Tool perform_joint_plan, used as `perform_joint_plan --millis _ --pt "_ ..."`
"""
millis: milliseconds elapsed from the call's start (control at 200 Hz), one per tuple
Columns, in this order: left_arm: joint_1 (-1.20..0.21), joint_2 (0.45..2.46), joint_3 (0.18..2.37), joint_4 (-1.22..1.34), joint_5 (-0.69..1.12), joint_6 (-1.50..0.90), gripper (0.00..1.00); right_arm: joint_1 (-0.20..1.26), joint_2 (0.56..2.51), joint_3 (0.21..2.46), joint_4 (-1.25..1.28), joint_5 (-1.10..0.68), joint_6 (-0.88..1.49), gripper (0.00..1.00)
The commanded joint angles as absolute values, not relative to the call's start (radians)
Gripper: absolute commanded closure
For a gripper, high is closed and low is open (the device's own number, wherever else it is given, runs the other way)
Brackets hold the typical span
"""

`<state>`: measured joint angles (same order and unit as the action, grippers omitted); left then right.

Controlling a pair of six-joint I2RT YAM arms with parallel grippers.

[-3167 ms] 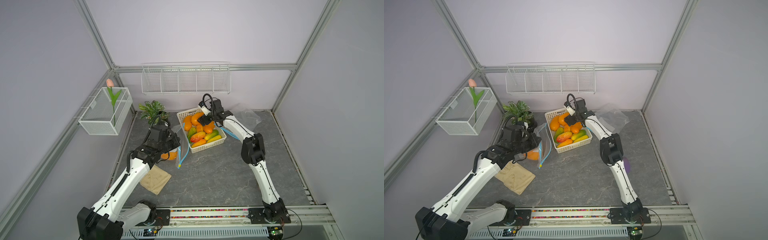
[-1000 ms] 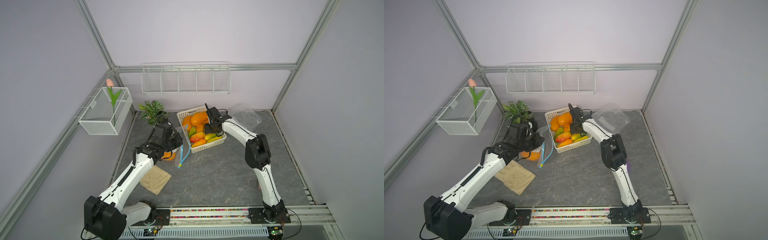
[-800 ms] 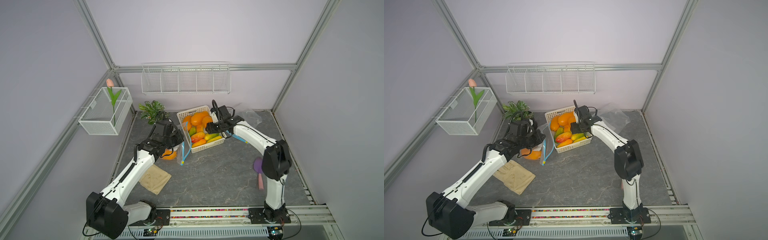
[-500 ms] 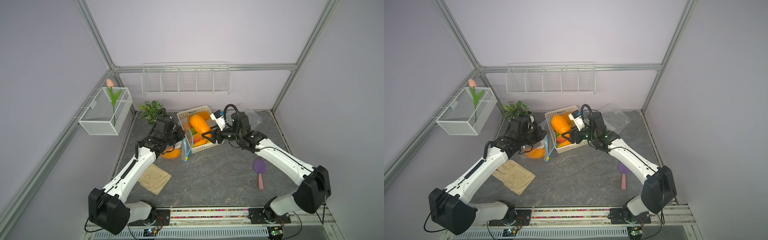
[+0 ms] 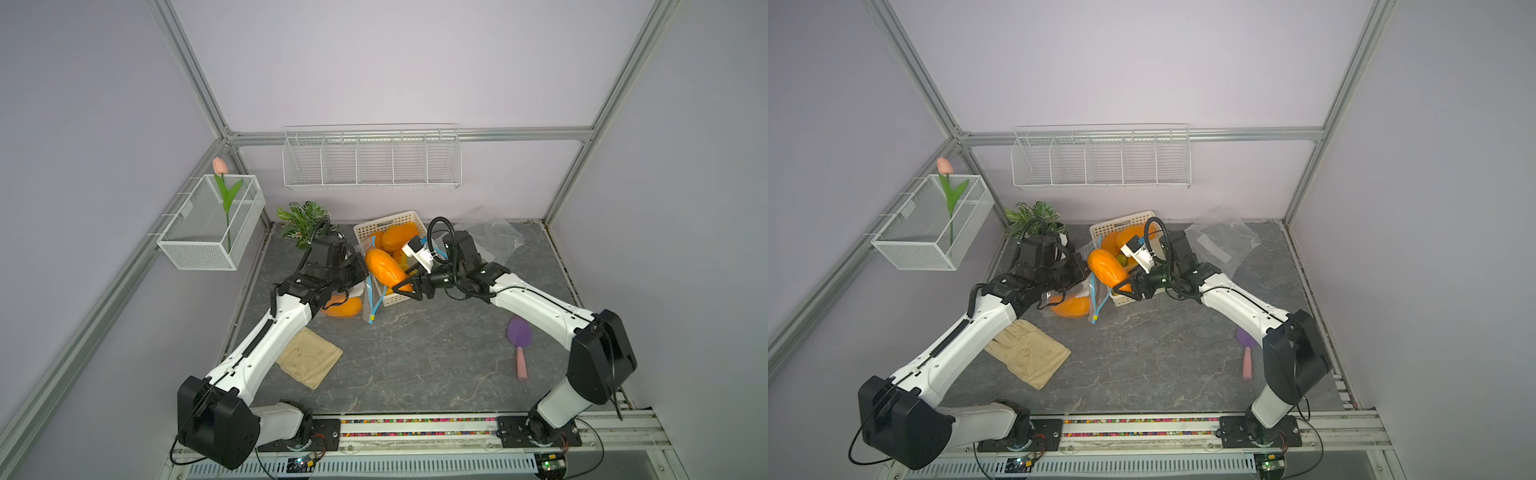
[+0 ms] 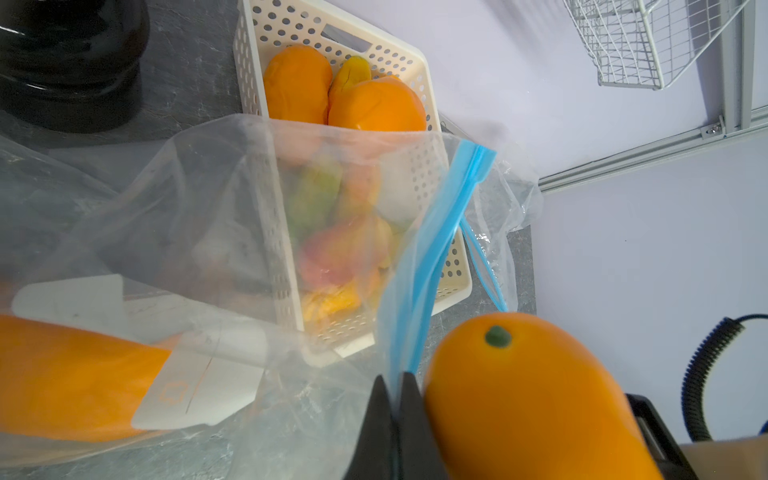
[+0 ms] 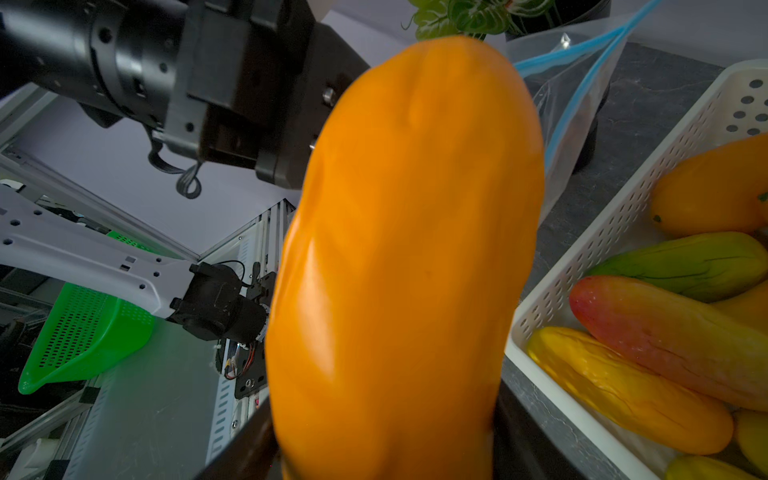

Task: Place the mango in a zip-top bag and seal the zipper
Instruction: Place the mango in the zipper food storage bag.

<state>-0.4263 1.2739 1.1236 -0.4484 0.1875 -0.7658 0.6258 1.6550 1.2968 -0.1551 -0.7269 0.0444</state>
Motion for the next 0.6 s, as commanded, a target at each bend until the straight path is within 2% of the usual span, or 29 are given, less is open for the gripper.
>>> perform_joint_plan --millis 0,395,595 --pt "-0.433 1.220 1.131 -0.407 0.204 -0.770 1.00 0.630 1.695 1.341 -0.300 -0.697 -0.020 0.82" --pt "-0.436 1.221 1.166 -0.432 0.247 -0.731 1.00 0.633 1.716 1.446 -0.553 -0.635 -0.144 0.82" --pt "-0.493 1.252 1.181 -0.457 0.266 -0.679 1.00 0.638 1.805 1.595 -0.623 -0.604 -0.053 0.82"
